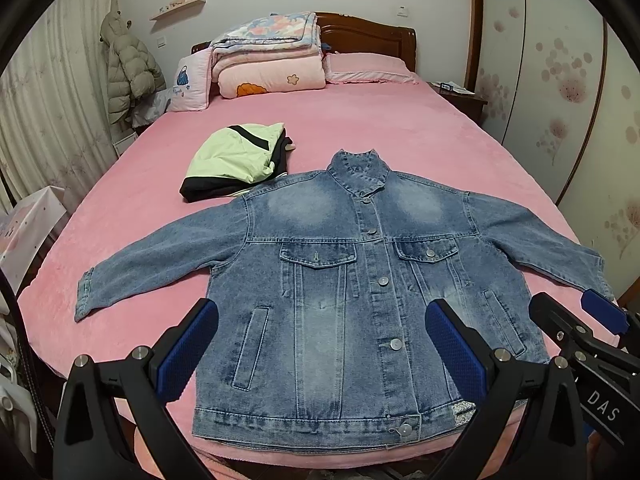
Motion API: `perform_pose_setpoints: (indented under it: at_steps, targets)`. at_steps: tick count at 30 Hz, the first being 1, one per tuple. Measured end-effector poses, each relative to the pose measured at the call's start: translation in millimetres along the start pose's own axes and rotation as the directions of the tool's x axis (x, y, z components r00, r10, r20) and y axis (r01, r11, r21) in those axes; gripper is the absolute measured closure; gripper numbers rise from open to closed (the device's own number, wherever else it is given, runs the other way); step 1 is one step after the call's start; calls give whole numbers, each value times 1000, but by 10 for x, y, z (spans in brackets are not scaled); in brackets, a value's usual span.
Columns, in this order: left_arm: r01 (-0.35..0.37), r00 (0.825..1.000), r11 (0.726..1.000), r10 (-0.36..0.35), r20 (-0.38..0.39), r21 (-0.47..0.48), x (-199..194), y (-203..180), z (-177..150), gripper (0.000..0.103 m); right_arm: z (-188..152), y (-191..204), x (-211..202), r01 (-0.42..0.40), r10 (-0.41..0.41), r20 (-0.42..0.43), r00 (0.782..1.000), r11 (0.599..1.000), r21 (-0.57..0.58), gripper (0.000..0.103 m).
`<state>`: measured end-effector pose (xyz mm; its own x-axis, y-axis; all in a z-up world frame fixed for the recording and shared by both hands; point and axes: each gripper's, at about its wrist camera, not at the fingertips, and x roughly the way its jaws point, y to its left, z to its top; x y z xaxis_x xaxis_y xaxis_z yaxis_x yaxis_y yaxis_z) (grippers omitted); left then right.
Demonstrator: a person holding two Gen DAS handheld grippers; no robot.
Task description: Fold large clothes
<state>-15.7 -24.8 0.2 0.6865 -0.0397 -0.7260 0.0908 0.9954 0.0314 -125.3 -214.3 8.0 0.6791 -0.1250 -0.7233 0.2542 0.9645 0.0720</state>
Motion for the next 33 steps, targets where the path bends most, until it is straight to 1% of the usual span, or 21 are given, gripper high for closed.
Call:
perform_pose_setpoints:
  at_steps: [6, 13, 15, 18, 20, 27, 33]
  targets:
    - [-1, 1000, 1000, 1, -2, -3, -5, -10, 2, 0, -17, -76, -23, -8, 8, 10, 1000, 1000, 14, 22]
    - [1, 1000, 1000, 0, 6, -26, -45, -79, 90, 0, 15, -187, -94, -7, 6, 48, 999, 1000, 11, 22]
    - [-2, 1000, 1000, 2, 21, -29, -72, -120, 134, 0, 40, -248, -123, -8, 8, 65, 998, 1000, 11, 22]
    - [-12, 997, 1000, 13, 72, -12, -156, -207, 200, 0, 89, -362, -192, -9, 7, 103, 995, 1000, 22, 22]
    - [2, 995, 1000, -3, 102, 8, -212, -293, 260, 0, 131, -430, -239, -8, 4, 127, 992, 1000, 28, 22]
    - [67, 987, 997, -72, 144, 38, -349, -676, 547, 0, 343, -762, -495, 6, -15, 233, 972, 999, 40, 22]
    - [115, 975, 991, -126, 181, 70, -416, -1074, 827, 0, 528, -1103, -642, 34, -50, 278, 959, 997, 63, 22]
